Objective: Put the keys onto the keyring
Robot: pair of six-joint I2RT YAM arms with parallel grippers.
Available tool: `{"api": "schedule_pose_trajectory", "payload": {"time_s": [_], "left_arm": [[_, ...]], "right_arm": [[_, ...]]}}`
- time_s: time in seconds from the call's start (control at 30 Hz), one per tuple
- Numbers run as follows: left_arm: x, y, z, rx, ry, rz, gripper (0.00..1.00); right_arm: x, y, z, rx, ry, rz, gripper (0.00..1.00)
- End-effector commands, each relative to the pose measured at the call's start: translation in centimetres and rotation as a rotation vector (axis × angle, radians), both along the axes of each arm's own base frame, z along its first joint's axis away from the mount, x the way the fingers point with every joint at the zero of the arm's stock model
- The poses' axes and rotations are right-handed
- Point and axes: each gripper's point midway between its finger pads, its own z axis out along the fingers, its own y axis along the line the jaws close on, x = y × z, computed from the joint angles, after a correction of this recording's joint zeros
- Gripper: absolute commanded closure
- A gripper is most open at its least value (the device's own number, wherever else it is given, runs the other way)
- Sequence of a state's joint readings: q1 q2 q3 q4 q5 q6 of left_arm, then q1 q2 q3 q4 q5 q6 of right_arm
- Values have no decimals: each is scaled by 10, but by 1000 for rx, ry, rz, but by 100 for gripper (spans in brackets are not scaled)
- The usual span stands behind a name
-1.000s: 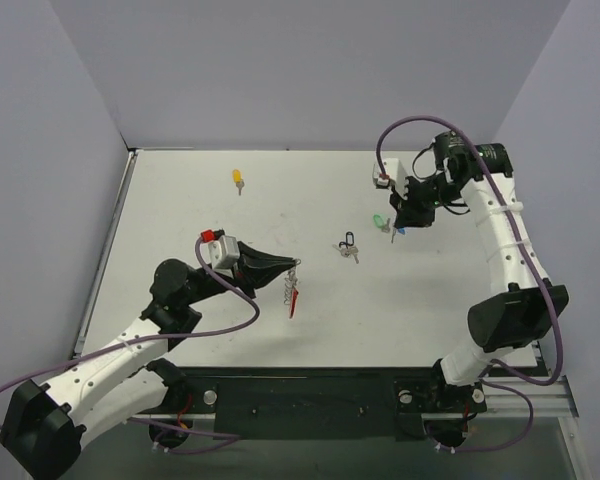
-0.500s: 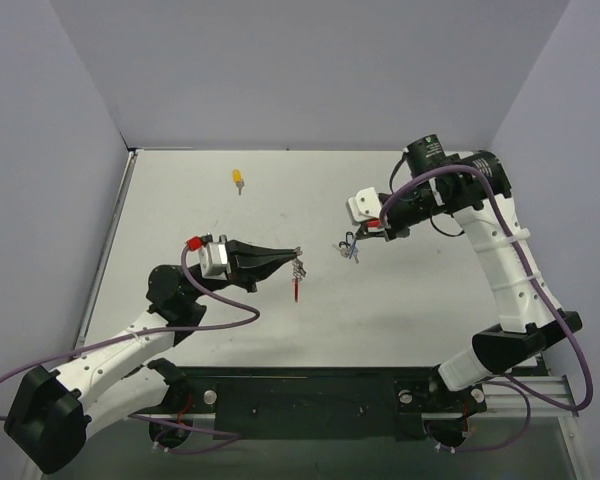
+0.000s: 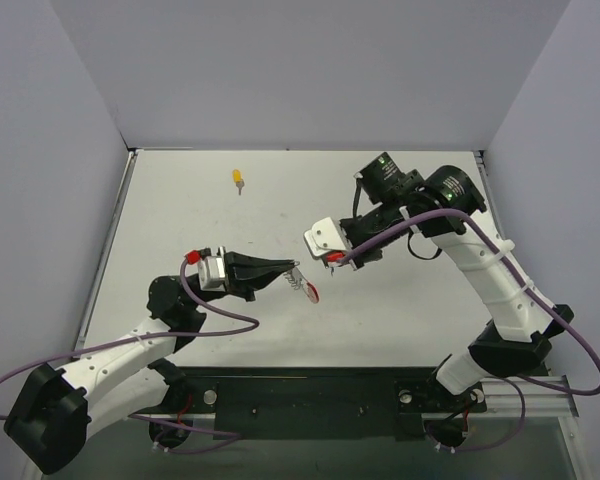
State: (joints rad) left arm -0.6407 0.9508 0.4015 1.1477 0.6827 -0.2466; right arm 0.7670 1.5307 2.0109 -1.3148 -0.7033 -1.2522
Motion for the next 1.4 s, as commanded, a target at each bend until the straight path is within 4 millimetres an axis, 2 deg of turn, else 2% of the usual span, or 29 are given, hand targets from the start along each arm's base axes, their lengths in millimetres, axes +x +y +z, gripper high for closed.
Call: {"api": "schedule_pose_trajectory", "payload": {"time_s": [0.0,0.23,0.4,0.87,1.37], "left_arm": [[-14,6,22,-50,-111,-9,100],[-16,3,19,-43,-95,-12,100],[-15,3,18,-60,-61,-2,100],[1,9,19,-101,3,87,100],[2,9,19,-112,20,90,100]], "right_arm": [[-4,2,1,-48,106,-147,100],[7,24,5,-27,80,-222,100],[17,33,11,0,68,-278,100],[7,43,17,16,68,-235,100],[13,55,17,20,38,-252,100]]}}
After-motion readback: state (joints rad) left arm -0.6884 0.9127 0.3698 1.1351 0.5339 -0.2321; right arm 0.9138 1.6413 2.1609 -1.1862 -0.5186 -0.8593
